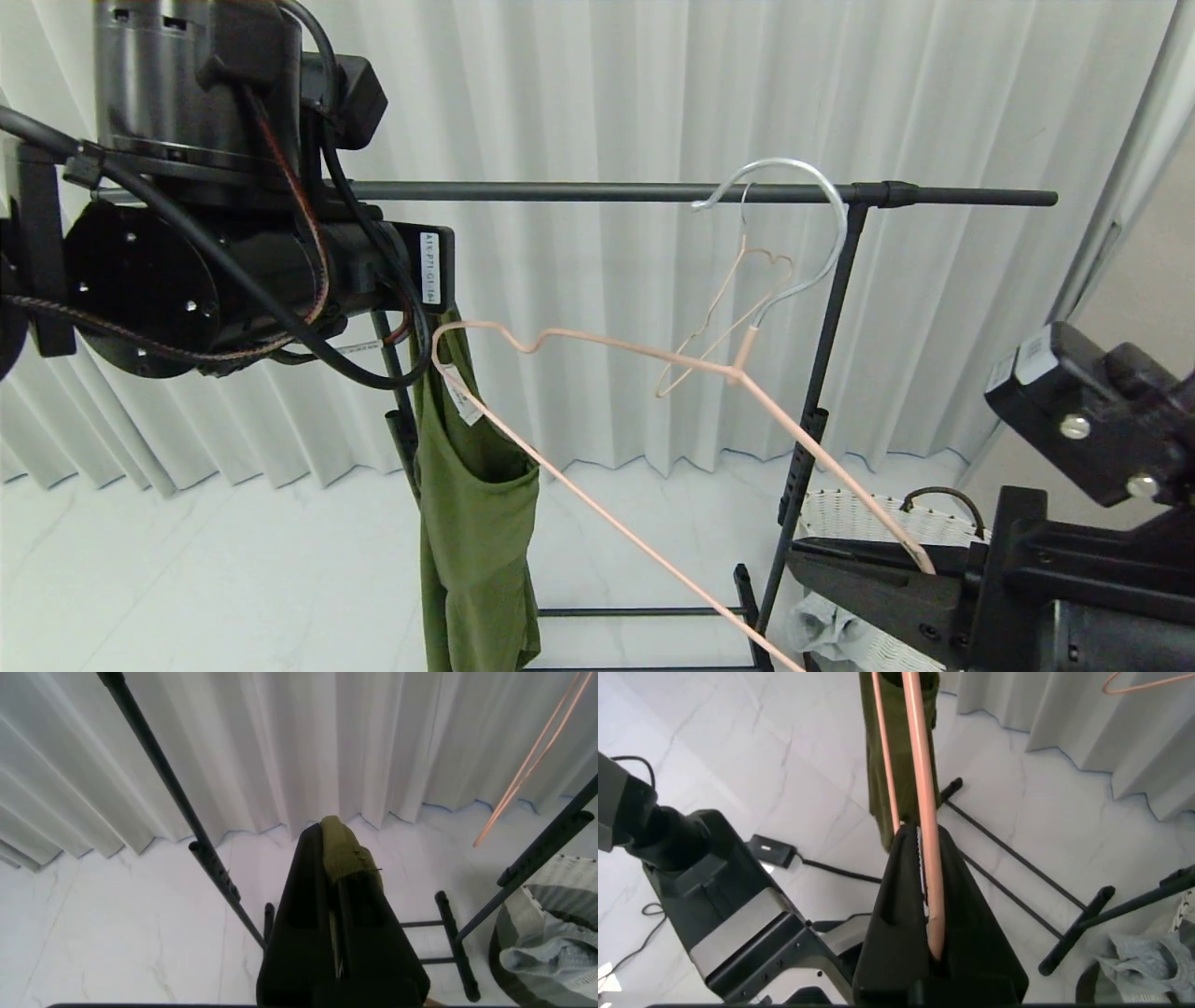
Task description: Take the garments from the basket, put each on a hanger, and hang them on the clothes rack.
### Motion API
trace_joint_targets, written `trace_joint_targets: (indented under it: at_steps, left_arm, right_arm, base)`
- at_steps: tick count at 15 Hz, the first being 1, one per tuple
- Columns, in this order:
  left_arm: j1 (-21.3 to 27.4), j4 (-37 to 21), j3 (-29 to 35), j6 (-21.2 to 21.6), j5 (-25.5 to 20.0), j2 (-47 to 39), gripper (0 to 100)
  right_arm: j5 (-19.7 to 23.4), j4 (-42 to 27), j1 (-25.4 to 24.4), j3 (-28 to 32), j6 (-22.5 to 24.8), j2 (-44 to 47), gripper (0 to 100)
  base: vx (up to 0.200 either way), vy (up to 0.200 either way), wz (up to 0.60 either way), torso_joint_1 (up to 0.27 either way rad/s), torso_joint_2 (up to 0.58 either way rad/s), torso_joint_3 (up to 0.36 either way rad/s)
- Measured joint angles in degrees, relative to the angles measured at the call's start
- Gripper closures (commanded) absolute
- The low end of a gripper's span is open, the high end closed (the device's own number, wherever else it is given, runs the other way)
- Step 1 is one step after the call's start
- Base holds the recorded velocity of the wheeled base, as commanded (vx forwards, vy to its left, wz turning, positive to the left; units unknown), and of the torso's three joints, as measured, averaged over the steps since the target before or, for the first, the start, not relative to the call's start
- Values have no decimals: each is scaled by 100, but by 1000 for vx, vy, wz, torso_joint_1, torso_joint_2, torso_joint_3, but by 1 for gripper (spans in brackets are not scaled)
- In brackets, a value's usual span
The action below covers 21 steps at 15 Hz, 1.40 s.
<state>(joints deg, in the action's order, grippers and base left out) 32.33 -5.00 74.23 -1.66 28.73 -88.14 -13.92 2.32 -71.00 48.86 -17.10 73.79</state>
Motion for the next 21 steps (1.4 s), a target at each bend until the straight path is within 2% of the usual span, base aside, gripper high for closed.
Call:
trace_joint_targets:
  at_steps: [6, 10, 14, 16, 21]
  left_arm:
    - [155, -272, -9, 2, 2, 115, 100]
    - [187, -527, 9, 2, 386, 148, 100]
    - [302, -1114, 171, -4, 406, 247, 100]
    - [427, -1164, 282, -15, 406, 278, 100]
    - [905, -1172, 507, -608, 406, 265, 100]
  right_arm:
    - [-35, 600, 188, 78, -9, 485, 100]
    - [-48, 600, 358, 100, -22, 639, 100]
    - [-59, 619, 416, 183, -249, 785, 100]
    - [-79, 630, 430, 380, -332, 917, 100]
    - [-85, 646, 433, 858, -347, 1270, 100]
  base:
    - [0, 0, 0, 0, 0, 0]
    - [0, 0, 0, 0, 0, 0]
    - [0, 0, 0, 0, 0, 0]
    - [0, 0, 0, 0, 0, 0]
    - [0, 0, 0, 0, 0, 0]
